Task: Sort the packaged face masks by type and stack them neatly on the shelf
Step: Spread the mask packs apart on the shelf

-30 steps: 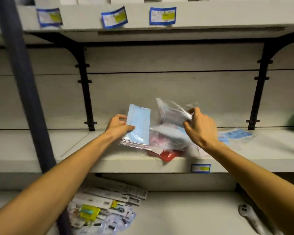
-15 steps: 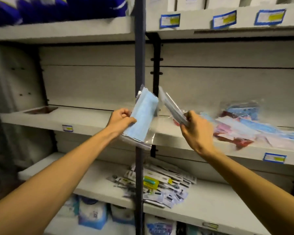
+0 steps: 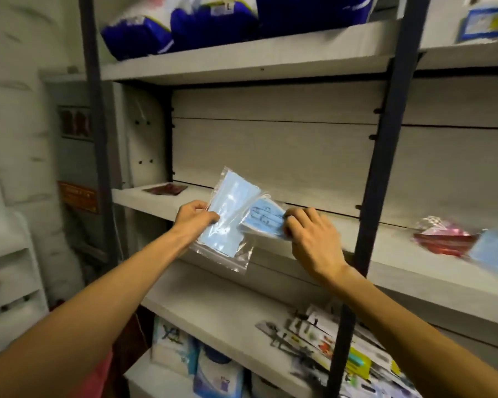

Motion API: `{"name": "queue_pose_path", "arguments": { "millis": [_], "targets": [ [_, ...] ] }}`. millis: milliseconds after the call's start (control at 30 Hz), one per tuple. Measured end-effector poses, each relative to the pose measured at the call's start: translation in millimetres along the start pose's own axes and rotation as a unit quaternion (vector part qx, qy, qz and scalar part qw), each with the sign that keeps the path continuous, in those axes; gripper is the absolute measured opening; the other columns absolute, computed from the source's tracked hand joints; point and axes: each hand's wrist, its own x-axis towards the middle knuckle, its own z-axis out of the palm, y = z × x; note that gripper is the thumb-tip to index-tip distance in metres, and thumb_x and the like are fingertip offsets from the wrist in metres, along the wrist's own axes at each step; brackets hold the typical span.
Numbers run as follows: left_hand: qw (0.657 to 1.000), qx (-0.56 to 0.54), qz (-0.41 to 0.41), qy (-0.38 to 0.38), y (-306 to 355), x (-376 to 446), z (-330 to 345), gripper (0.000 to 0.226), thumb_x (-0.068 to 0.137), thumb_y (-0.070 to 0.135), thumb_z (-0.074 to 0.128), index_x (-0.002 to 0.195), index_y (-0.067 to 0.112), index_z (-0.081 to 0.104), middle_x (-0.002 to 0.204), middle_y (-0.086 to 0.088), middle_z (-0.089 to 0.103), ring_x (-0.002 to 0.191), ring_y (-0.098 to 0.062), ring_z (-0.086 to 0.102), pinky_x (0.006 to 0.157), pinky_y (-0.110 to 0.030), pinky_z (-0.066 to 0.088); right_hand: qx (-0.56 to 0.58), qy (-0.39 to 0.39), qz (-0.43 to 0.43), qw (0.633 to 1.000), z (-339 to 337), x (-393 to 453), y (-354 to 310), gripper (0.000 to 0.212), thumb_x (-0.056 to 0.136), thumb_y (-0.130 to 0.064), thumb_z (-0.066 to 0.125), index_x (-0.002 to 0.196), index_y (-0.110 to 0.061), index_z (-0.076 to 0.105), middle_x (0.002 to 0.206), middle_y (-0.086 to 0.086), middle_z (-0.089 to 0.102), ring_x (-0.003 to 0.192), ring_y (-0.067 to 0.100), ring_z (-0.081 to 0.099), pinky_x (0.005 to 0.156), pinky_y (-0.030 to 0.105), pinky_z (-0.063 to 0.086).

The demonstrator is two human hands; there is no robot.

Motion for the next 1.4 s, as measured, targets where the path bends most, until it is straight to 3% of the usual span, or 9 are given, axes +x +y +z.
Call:
{"name": "queue_pose_path", "arguments": {
  "millis": [267,400,600,700,800,967,1133,1300,1400],
  "targets": [
    [0.998,0.061,-0.016,0.001,-12.3,115.0,-60.8,0.025,0.085,0.006,0.064,0.110,0.013,0.063,0.099,-0.009,0.066,0.087,-0.024,0.066,0.072,-0.030,0.055,0.044,0.017,0.054,0.997,86.5,107.4,-34.9,0.021,0.072,-0.008,0.078,0.083,-0.013,0.061,0.080,0.007,0.063,0.069,0.030,0.057,0.058,0.035,0.041],
    [0.997,0.074,-0.022,-0.001,-26.0,158.4,-76.9,0.025,0.088,0.006,0.062,0.113,0.010,0.061,0.097,-0.007,0.064,0.080,-0.020,0.062,0.068,-0.028,0.052,0.051,-0.062,0.137,0.987,127.4,142.6,-40.6,0.011,0.086,-0.018,0.067,0.092,-0.012,0.061,0.089,0.008,0.064,0.081,0.031,0.058,0.069,0.038,0.042],
    [0.996,0.083,-0.037,-0.016,-54.5,227.5,-85.0,0.039,0.089,0.011,0.066,0.127,0.012,0.060,0.108,-0.007,0.064,0.084,-0.017,0.062,0.066,-0.026,0.050,0.051,-0.127,0.220,0.966,182.3,167.4,-39.2,0.026,0.091,-0.037,0.056,0.101,-0.014,0.052,0.103,0.008,0.059,0.093,0.028,0.054,0.078,0.038,0.042],
    [0.993,0.100,-0.035,-0.042,-66.7,264.8,-80.5,0.043,0.089,0.010,0.067,0.132,0.010,0.059,0.102,-0.003,0.062,0.085,-0.014,0.061,0.070,-0.027,0.049,0.064,-0.160,0.274,0.946,206.8,175.8,-44.0,0.044,0.088,-0.055,0.047,0.104,-0.014,0.048,0.101,0.009,0.053,0.085,0.025,0.049,0.073,0.036,0.041],
    [0.991,0.107,-0.022,-0.072,-76.2,300.2,-75.0,0.044,0.089,0.008,0.067,0.132,0.007,0.058,0.104,-0.008,0.064,0.095,-0.022,0.064,0.087,-0.032,0.052,0.047,-0.198,0.303,0.931,223.0,184.2,-53.3,0.048,0.086,-0.061,0.041,0.104,-0.017,0.044,0.099,0.006,0.048,0.085,0.023,0.050,0.076,0.038,0.047],
    [0.977,0.142,0.013,-0.160,-84.9,349.4,-65.9,0.049,0.089,0.005,0.064,0.136,0.007,0.051,0.117,-0.012,0.065,0.106,-0.029,0.065,0.092,-0.037,0.053,0.043,-0.195,0.335,0.921,235.6,199.1,-62.5,0.032,0.089,-0.041,0.056,0.101,-0.017,0.039,0.099,0.006,0.052,0.082,0.023,0.051,0.069,0.037,0.045],
    [0.957,0.189,0.077,-0.208,-93.3,387.6,-59.2,0.061,0.088,0.012,0.063,0.145,0.014,0.043,0.131,-0.011,0.061,0.115,-0.031,0.061,0.098,-0.039,0.052,-0.049,-0.203,0.357,0.911,248.6,222.0,-60.4,0.034,0.088,-0.022,0.062,0.113,-0.010,0.041,0.110,0.015,0.061,0.091,0.036,0.060,0.065,0.036,0.038],
    [0.898,0.317,0.205,-0.228,-104.8,403.4,-58.6,0.053,0.087,0.026,0.063,0.139,0.023,0.054,0.138,-0.002,0.060,0.125,-0.026,0.057,0.099,-0.035,0.049,-0.092,-0.298,0.363,0.878,255.3,233.2,-62.5,0.067,0.078,-0.079,0.056,0.102,-0.017,0.054,0.092,0.005,0.064,0.070,0.022,0.056,0.057,0.031,0.041],
    [0.857,0.381,0.266,-0.222,-111.2,408.1,-59.1,0.048,0.089,0.032,0.063,0.136,0.028,0.056,0.141,0.004,0.058,0.127,-0.022,0.055,0.094,-0.029,0.045,-0.041,-0.342,0.367,0.864,259.3,231.2,-66.8,0.072,0.082,-0.087,0.036,0.105,-0.025,0.063,0.085,-0.002,0.064,0.071,0.017,0.058,0.058,0.030,0.045]
  ]
}}
